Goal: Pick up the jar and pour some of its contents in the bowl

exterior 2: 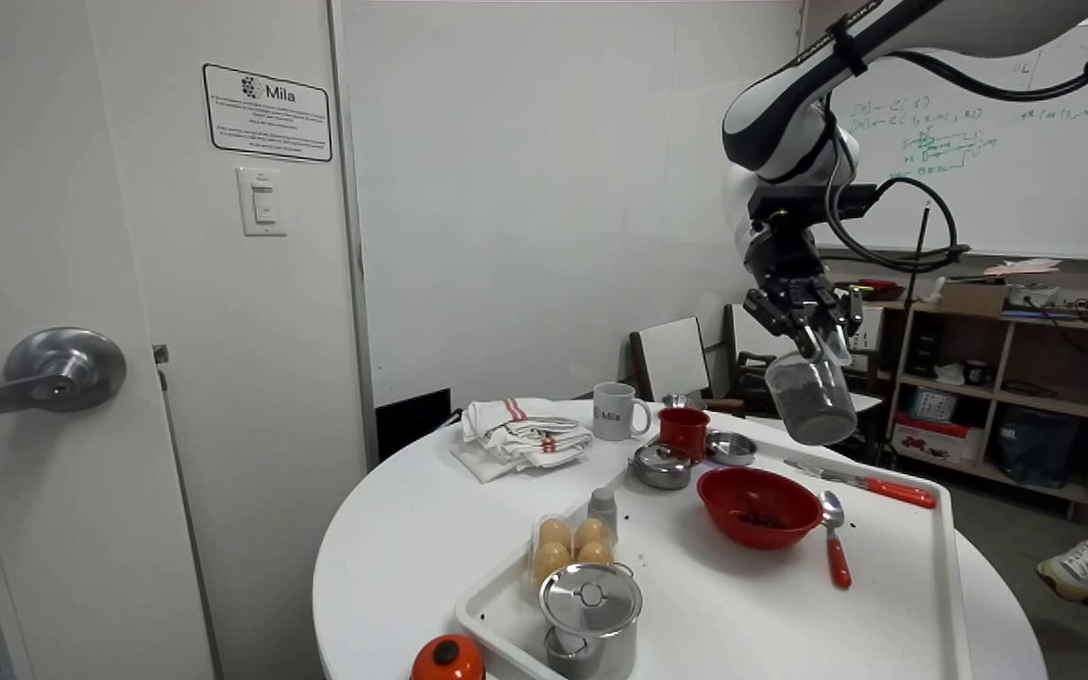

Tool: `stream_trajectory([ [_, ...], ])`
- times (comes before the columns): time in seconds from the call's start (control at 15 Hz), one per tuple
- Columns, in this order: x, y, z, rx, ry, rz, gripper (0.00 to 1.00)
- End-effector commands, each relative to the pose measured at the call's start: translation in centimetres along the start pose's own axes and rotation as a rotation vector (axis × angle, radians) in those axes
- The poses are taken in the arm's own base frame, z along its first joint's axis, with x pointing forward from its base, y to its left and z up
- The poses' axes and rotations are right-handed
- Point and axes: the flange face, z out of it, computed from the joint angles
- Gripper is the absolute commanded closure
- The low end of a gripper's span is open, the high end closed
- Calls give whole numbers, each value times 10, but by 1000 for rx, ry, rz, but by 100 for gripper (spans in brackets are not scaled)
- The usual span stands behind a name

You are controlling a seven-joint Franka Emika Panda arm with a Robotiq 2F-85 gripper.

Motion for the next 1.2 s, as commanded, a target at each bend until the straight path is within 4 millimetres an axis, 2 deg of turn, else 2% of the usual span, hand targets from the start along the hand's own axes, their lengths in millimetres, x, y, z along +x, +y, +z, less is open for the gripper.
stream_trajectory([
  [0.0, 5, -3, -10, 2, -59, -21, 88],
  [0.4, 21, -19, -5, -28, -107, 21, 89],
  [1.13, 31, -10, -25, -17, -206, -14, 89],
])
